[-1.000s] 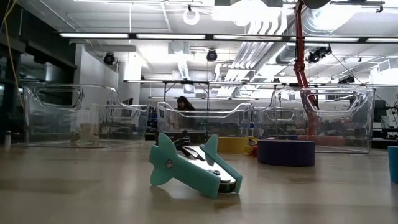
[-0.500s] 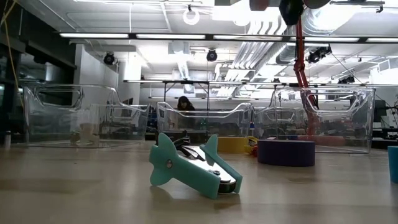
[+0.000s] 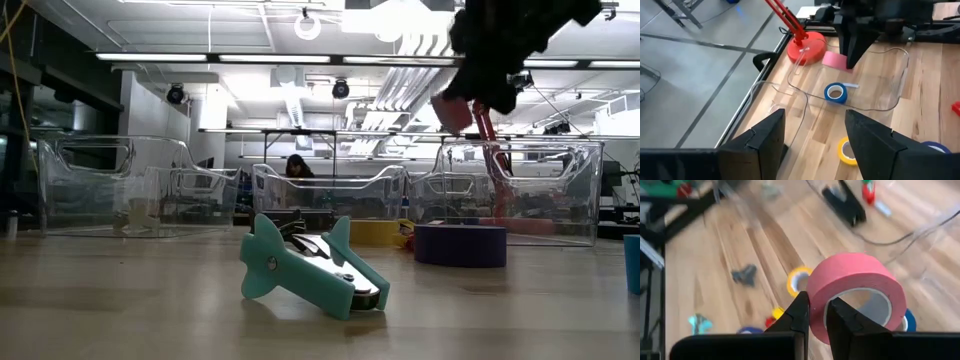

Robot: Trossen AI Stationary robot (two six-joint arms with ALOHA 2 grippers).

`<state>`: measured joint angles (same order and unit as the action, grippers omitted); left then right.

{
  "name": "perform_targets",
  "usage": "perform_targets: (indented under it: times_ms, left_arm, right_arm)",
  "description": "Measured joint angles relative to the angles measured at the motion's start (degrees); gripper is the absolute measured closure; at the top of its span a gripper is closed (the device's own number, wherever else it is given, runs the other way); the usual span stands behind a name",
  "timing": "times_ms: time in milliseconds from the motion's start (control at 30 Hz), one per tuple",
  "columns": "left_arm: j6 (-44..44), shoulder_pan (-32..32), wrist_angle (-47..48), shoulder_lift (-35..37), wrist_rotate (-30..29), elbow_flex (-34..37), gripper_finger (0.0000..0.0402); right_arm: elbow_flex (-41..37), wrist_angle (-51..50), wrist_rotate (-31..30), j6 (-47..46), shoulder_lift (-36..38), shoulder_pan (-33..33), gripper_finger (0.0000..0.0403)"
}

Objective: Pick and place Stapler, Stapler remover, tape
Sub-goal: Put the pink tape into the bottom right transparent bin, then put the yellow tape into the bottom right transparent bin

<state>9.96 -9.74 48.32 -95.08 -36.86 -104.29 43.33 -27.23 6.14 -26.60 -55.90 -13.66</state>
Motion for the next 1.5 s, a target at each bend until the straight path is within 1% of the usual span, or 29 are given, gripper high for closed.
perform_targets:
  times_ms: [200,300,433,667,800,967,1100,1333,1433,1500]
  left_arm:
    - [0.8,0.0,0.3,0.0,-0.2,0.0,0.0199]
    - [0.8,0.0,0.3,0.0,-0.2,0.0,0.0199]
    - [0.9,0.0,0.3,0.0,-0.1,0.0,0.0199]
    - [2.1,0.0,0.7,0.0,-0.2,0.0,0.0199]
    - [2.8,0.0,2.1,0.0,-0.2,0.0,0.0199]
    - [4.8,0.0,3.0,0.0,-0.2,0.0,0.0199]
    - [5.6,0.0,2.9,0.0,-0.2,0.0,0.0199]
    - [7.1,0.5,2.3,0.0,0.0,0.5,0.0199]
    - [8.4,1.6,2.0,-0.1,1.1,2.0,0.0199]
    - [9.6,2.7,0.6,-0.1,3.0,3.4,0.0199]
  right_arm:
    - [0.0,-2.3,7.8,7.4,-7.6,-3.8,0.0372]
    - [0.0,-4.8,8.4,9.7,-11.9,-4.4,0.0372]
    - [0.0,-6.6,8.4,10.1,-16.7,-4.4,0.0372]
    - [0.0,-8.4,9.6,8.7,-22.1,-4.3,0.0372]
    - [0.0,-9.8,10.5,8.6,-23.6,-4.3,0.0368]
    - [0.0,-10.6,10.6,8.7,-24.1,-4.3,0.0328]
    - [0.0,-10.6,10.6,9.5,-24.0,-4.3,0.0311]
    - [0.0,-11.3,10.6,10.0,-22.9,-4.3,0.0303]
    - [0.0,-11.9,10.6,9.3,-21.2,-4.3,0.0303]
    - [0.0,-12.5,10.6,8.5,-19.5,-4.3,0.0303]
